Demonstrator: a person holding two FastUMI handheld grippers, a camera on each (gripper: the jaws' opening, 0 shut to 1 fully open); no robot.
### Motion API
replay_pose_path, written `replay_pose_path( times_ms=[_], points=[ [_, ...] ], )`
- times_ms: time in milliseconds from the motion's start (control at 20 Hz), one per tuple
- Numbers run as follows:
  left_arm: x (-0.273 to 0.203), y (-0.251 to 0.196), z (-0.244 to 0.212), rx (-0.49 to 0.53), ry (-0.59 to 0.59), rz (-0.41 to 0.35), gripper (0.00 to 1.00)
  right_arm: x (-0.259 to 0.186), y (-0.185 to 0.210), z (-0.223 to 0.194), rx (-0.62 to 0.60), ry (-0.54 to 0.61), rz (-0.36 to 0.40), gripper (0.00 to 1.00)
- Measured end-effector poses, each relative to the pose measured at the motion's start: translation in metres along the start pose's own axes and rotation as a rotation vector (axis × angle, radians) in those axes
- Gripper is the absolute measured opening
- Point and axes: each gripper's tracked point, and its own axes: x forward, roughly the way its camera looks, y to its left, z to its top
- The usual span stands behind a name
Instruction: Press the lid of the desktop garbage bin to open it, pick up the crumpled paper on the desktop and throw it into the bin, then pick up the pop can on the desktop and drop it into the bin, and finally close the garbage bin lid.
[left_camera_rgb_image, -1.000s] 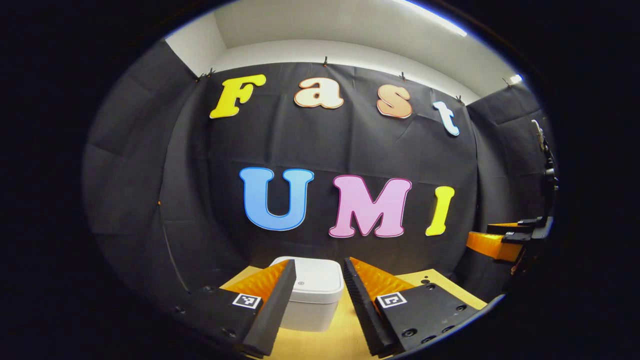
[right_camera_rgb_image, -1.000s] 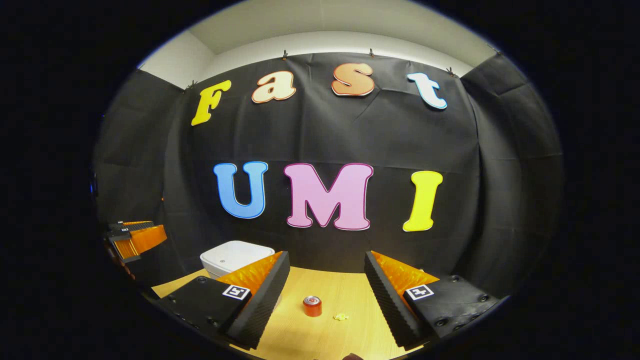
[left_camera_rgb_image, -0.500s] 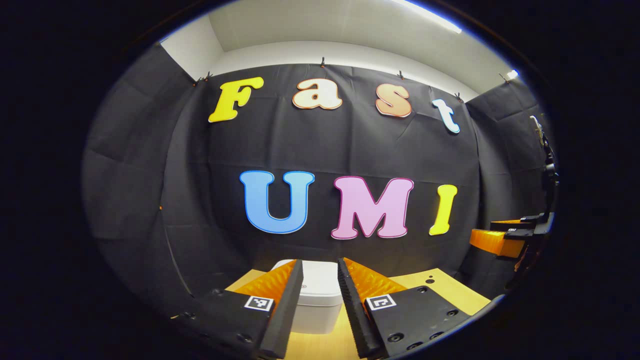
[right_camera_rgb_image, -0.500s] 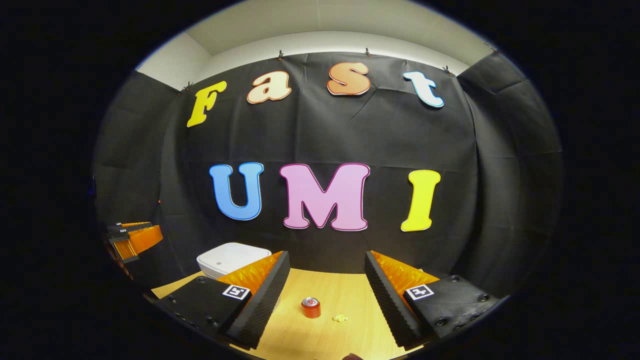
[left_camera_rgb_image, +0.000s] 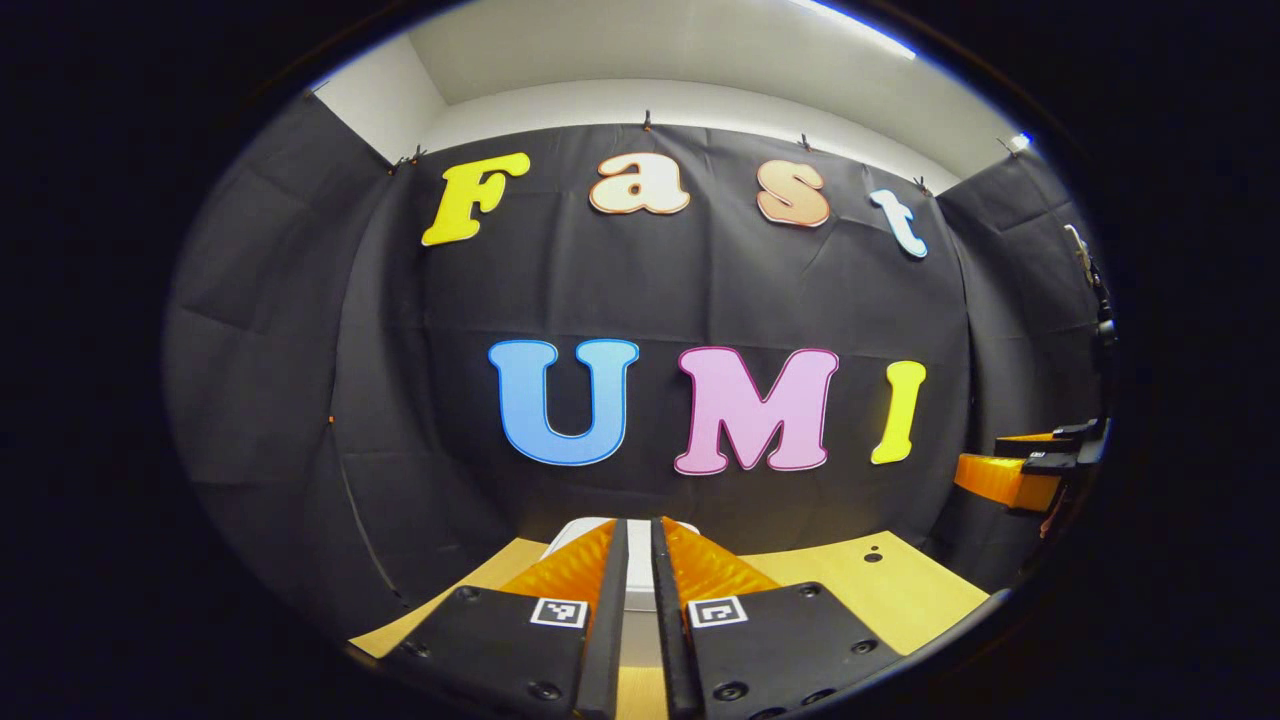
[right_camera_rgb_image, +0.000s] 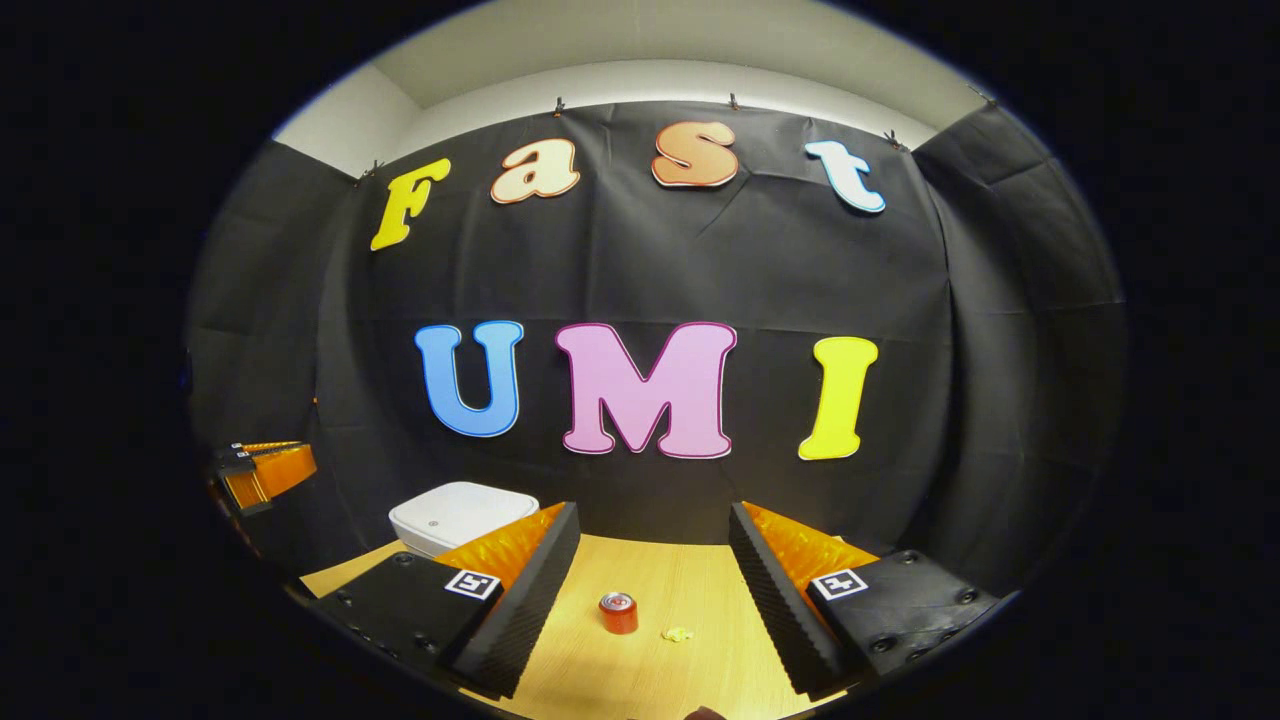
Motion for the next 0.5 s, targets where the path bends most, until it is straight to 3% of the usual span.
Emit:
replay_pose_path(
  times_ms=[50,300,500],
  points=[
    [-0.001,0.000,0.000,0.001,0.000,0.000,0.16,-0.001,0.001,0.001,-0.005,-0.001,0.004,0.96],
    [0.001,0.008,-0.002,0.002,0.004,0.024,0.07,-0.002,0.001,0.004,-0.021,-0.017,0.005,0.96],
    [0.013,0.002,-0.009,0.025,0.023,-0.051,0.06,-0.004,-0.004,-0.002,-0.028,-0.010,-0.010,0.96]
  ],
)
